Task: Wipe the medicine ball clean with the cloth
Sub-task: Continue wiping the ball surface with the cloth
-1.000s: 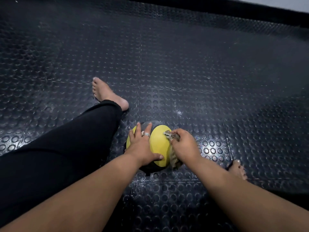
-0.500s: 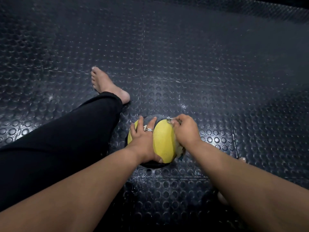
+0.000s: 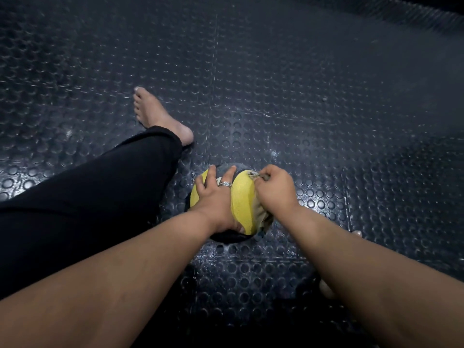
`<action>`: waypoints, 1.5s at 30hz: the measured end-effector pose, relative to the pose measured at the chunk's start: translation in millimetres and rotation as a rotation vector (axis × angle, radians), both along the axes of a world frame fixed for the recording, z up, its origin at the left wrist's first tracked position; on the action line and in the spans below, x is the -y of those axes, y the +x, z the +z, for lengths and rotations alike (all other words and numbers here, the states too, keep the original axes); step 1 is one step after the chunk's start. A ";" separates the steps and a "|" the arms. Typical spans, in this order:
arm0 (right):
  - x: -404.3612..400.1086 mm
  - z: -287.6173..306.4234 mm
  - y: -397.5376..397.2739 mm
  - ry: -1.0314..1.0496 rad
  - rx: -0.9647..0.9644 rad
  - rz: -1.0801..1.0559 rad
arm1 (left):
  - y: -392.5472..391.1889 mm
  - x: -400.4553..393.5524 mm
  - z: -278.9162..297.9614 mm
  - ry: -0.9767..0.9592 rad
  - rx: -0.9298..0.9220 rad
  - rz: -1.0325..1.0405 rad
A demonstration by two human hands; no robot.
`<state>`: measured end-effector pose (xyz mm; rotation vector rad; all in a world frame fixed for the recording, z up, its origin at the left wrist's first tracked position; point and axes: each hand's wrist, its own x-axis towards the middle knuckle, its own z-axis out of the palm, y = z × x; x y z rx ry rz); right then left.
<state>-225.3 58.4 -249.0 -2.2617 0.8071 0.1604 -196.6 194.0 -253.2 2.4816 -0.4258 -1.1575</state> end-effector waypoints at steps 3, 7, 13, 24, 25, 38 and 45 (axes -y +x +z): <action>-13.3 4.6 -17.0 -0.128 0.114 0.217 | 2.7 -2.3 0.2 -0.005 -0.009 0.006; -22.4 3.8 -34.5 -0.125 0.231 0.381 | 4.8 -2.8 -1.4 -0.017 -0.020 0.004; 0.4 -4.0 4.9 -0.103 -0.008 0.005 | 2.0 -2.2 -1.0 0.007 -0.022 -0.026; 4.3 -2.6 -4.8 -0.067 -0.019 -0.010 | 1.7 -4.3 -1.3 -0.002 -0.034 -0.016; 6.4 -3.0 -4.6 -0.050 -0.038 -0.049 | 0.8 -4.6 -1.5 -0.001 -0.036 -0.021; -2.6 -6.4 -23.0 -0.030 0.065 -0.117 | -3.4 3.7 -2.2 0.026 -0.024 0.000; 4.1 6.3 -6.4 -0.214 0.008 0.278 | -1.9 -0.4 -1.3 0.018 -0.029 0.002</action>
